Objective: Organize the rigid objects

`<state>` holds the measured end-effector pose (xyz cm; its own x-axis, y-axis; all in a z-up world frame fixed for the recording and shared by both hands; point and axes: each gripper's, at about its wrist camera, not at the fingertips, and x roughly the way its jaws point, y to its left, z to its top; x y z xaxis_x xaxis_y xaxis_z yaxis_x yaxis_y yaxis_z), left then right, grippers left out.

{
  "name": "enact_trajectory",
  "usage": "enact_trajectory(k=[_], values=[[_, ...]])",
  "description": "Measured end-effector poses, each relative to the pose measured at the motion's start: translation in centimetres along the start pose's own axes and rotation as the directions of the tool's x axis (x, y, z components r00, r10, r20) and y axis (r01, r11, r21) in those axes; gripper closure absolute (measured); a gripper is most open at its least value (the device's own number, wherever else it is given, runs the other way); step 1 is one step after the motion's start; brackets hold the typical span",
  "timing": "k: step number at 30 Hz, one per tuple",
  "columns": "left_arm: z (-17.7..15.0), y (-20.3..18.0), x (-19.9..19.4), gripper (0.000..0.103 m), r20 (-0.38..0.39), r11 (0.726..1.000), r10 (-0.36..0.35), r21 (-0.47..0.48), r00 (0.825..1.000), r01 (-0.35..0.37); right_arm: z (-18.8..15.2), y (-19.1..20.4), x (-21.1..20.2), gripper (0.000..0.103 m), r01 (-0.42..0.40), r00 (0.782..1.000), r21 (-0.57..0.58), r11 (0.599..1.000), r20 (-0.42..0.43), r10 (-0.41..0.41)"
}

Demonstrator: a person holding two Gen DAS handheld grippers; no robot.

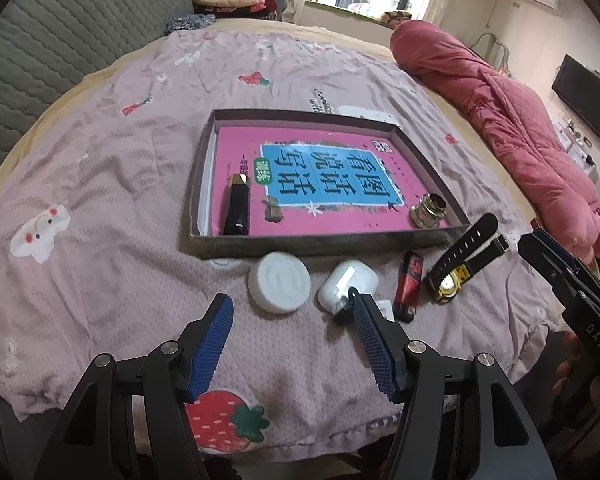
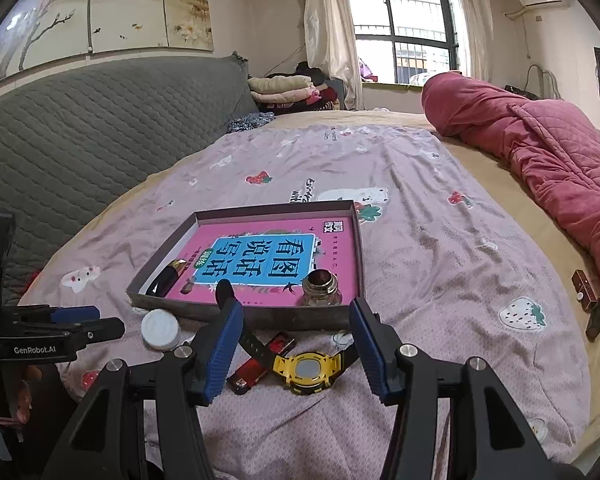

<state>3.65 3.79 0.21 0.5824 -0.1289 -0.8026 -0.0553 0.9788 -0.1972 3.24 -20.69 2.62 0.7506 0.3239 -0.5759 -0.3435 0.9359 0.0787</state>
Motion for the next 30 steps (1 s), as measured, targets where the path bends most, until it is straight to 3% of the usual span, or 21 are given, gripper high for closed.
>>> enact_trajectory(k=[12, 27, 30], values=[[-1.0, -1.9, 0.4, 0.038, -0.027, 0.998, -0.02, 0.064, 0.999, 0.022, -0.8, 1.3, 0.1, 0.048, -0.038, 0.998, -0.024, 0.999, -0.051, 0.037], [-1.8, -3.5, 2.5, 0.038, -0.038, 0.988, 0.022, 0.155, 0.999, -0.016, -1.4, 1.8, 0.7, 0.048, -0.057, 0.994, -0.032, 0.998, -0.094, 0.054], [-1.8, -3.7, 3.1, 0.044, -0.033, 0.987, 0.015, 0.158, 0.999, -0.01, -1.4, 1.6, 0.9, 0.048, -0.058, 0.994, -0.025, 0.998, -0.098, 0.055]])
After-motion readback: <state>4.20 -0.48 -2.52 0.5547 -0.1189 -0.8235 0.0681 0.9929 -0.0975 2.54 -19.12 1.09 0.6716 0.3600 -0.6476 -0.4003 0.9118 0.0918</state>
